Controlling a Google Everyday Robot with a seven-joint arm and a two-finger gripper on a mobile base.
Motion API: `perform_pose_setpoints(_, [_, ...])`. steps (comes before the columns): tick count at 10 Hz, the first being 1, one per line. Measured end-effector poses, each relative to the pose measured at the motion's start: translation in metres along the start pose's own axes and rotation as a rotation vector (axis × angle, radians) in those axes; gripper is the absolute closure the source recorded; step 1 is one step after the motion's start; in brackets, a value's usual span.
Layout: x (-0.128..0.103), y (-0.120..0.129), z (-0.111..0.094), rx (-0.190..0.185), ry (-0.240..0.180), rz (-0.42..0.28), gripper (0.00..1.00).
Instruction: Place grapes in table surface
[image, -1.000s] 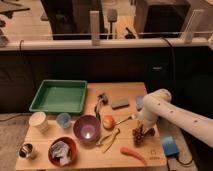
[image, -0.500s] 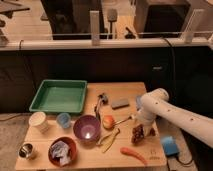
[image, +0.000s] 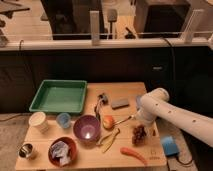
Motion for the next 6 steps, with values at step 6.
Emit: perform_pose_setpoints(6, [-0.0009, 0.002, -0.0019, -0.004, 0.006, -0.003, 0.2])
